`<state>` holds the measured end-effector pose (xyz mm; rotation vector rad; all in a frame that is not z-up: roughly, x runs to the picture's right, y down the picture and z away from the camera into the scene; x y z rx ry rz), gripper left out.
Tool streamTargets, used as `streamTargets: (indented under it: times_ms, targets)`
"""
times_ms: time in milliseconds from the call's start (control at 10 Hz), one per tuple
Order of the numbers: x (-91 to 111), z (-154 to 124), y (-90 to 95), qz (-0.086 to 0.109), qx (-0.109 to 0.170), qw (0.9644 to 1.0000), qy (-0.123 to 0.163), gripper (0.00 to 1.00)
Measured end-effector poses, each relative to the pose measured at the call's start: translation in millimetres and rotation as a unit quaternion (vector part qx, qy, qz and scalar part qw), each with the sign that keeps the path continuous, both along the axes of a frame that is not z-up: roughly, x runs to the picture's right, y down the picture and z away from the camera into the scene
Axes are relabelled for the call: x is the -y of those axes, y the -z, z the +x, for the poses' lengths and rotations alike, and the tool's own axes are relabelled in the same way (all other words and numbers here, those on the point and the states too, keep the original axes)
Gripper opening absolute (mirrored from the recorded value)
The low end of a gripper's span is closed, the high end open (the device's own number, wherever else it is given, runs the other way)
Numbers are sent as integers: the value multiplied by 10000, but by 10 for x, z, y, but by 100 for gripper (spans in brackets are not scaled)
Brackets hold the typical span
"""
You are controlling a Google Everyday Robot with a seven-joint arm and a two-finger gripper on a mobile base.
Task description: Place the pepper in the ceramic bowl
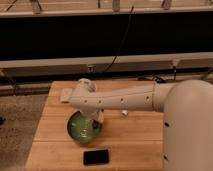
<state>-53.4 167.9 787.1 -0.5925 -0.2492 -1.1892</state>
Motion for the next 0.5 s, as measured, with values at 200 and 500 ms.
streamTargets:
  times_ms: [200, 500]
  targets:
    - [4, -34, -4, -5, 29, 10000, 30, 58]
    - [13, -61, -14, -14, 59, 10000, 69, 70]
